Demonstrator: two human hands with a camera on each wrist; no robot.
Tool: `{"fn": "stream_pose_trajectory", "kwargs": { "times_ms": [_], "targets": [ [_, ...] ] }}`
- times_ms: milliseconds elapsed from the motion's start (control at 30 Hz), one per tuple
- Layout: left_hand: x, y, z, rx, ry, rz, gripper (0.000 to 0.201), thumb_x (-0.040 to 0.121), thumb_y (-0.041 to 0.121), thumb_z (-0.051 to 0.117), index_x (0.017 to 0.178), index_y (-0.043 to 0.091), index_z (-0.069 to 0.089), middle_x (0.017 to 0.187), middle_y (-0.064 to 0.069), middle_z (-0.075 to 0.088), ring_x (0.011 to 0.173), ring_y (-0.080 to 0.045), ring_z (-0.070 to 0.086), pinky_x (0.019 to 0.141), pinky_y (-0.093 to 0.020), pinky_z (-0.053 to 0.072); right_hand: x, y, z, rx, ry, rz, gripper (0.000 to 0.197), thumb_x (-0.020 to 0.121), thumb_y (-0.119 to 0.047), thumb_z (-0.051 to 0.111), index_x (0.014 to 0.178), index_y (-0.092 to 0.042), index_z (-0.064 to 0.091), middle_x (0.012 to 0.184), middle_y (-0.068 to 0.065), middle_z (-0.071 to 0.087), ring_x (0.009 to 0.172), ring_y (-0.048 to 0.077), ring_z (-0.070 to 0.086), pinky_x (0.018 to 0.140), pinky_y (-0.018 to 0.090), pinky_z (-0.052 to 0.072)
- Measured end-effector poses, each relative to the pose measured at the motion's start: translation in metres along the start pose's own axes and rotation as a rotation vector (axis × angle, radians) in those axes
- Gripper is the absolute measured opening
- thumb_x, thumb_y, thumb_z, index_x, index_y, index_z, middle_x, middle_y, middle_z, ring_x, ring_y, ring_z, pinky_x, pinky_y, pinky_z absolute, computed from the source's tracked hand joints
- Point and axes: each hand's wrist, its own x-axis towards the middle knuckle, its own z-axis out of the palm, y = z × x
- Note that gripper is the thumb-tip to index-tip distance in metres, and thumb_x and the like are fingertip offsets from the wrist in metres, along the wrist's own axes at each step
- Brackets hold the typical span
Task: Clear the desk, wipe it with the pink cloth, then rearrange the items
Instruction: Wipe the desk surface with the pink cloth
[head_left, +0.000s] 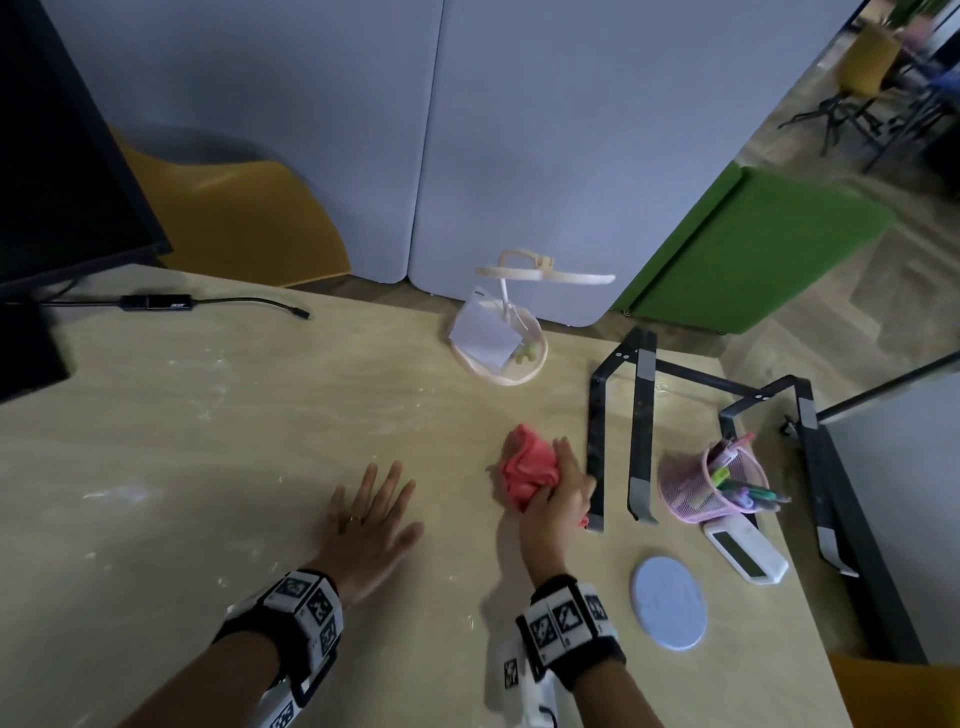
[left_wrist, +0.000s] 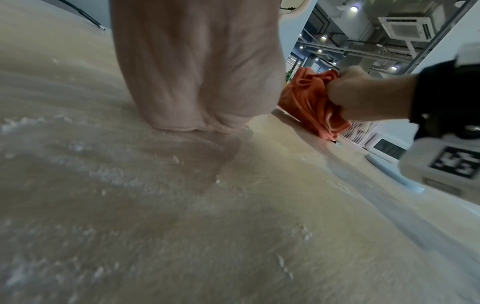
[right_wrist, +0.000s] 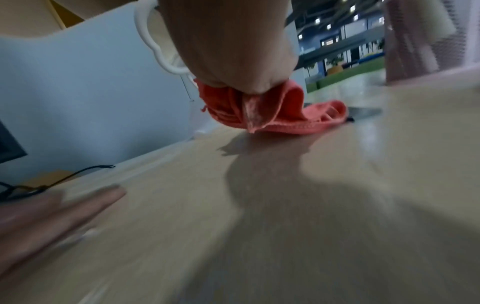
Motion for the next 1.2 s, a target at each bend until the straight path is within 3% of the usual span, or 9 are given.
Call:
{"fn": "stream_pose_trajectory", "kwargs": {
  "times_ms": [167,300,467,600,733,867,967,1067,1200],
  "targets": [
    [0.001,-0.004,0.001,-0.011,-0.019,0.036,0.095,0.049,0.082,-0.034,0.132,0.035,-0.038,0.133,0.017,-0.056,0.120,-0.003,-0.053,0.108,-0.044,-0.025,0.051,0.008,0.011,-0.298,0.025,-0.205,0.050,0.086,-0.004,0.038,0.135,-0.011,0.046,0.142,0.015,0.042,0.116,0.034,0.038,0.102,0.050,0.038],
    [0.003,-0.004,0.004,-0.013,-0.006,0.017,0.092,0.047,0.080,-0.036,0.129,0.038,-0.039,0.132,0.017,-0.055,0.121,-0.005,-0.052,0.109,-0.043,-0.024,0.056,0.032,0.015,-0.530,-0.425,-0.254,0.060,0.087,-0.044,0.014,0.144,-0.029,0.015,0.156,-0.001,-0.001,0.144,0.033,-0.006,0.117,0.054,-0.003],
    [0.002,-0.001,0.002,-0.019,-0.008,0.014,0.105,0.042,0.082,-0.037,0.133,0.031,-0.035,0.133,0.014,-0.053,0.127,-0.010,-0.048,0.109,-0.044,-0.023,0.037,0.047,0.009,-0.720,-0.644,-0.569,0.054,0.084,-0.043,0.035,0.134,-0.025,0.041,0.151,0.012,0.019,0.137,0.045,0.007,0.104,0.072,0.016],
    [0.002,0.000,0.002,-0.003,0.014,-0.001,0.113,0.041,0.083,-0.037,0.141,0.030,-0.027,0.138,0.010,-0.047,0.131,-0.011,-0.042,0.104,-0.040,-0.028,0.000,0.044,0.001,-0.574,-0.686,-0.619,0.047,0.090,-0.062,0.012,0.130,-0.039,0.022,0.149,0.004,0.014,0.139,0.043,0.006,0.110,0.061,0.002],
    [0.006,0.003,0.005,0.037,0.033,-0.066,0.104,0.055,0.082,-0.029,0.146,0.033,-0.018,0.146,0.011,-0.038,0.139,-0.012,-0.032,0.112,-0.046,-0.018,-0.031,0.046,-0.009,-0.467,-0.825,-0.558,0.052,0.084,-0.048,0.016,0.117,-0.078,-0.011,0.150,-0.016,0.003,0.144,0.022,-0.010,0.117,0.049,-0.008],
    [0.006,0.008,0.008,0.091,0.078,-0.118,0.060,0.096,0.054,0.008,0.149,0.032,-0.010,0.155,0.009,-0.026,0.143,-0.015,-0.025,0.115,-0.046,-0.011,-0.059,0.058,-0.023,-0.412,-0.926,-0.498,0.055,0.086,-0.038,0.021,0.136,-0.058,0.008,0.152,-0.019,0.010,0.145,0.011,-0.008,0.118,0.041,-0.010],
    [0.005,0.005,0.012,0.081,0.100,-0.107,0.059,0.098,0.050,0.015,0.149,0.032,-0.007,0.155,0.011,-0.026,0.142,-0.012,-0.027,0.115,-0.046,-0.013,-0.075,0.058,-0.045,-0.352,-1.040,-0.342,0.048,0.093,-0.021,0.035,0.136,-0.040,0.025,0.149,-0.015,0.013,0.143,0.008,0.001,0.118,0.036,-0.007],
    [-0.001,0.004,0.019,0.072,0.134,-0.070,0.063,0.095,0.056,0.012,0.150,0.031,-0.007,0.155,0.009,-0.026,0.140,-0.014,-0.030,0.115,-0.045,-0.015,-0.077,0.053,-0.075,-0.212,-1.076,-0.019,0.047,0.088,-0.021,0.038,0.134,-0.033,0.042,0.142,0.004,0.040,0.126,0.019,0.042,0.114,0.044,0.028],
    [-0.027,0.006,0.036,0.121,0.251,0.050,0.075,0.082,0.064,0.000,0.149,0.031,-0.009,0.155,0.009,-0.026,0.136,-0.013,-0.038,0.114,-0.047,-0.015,-0.064,0.058,-0.112,-0.309,-1.079,0.035,0.045,0.091,-0.010,0.039,0.134,-0.014,0.047,0.124,0.009,0.056,0.101,0.019,0.055,0.101,0.040,0.043]
  ]
}}
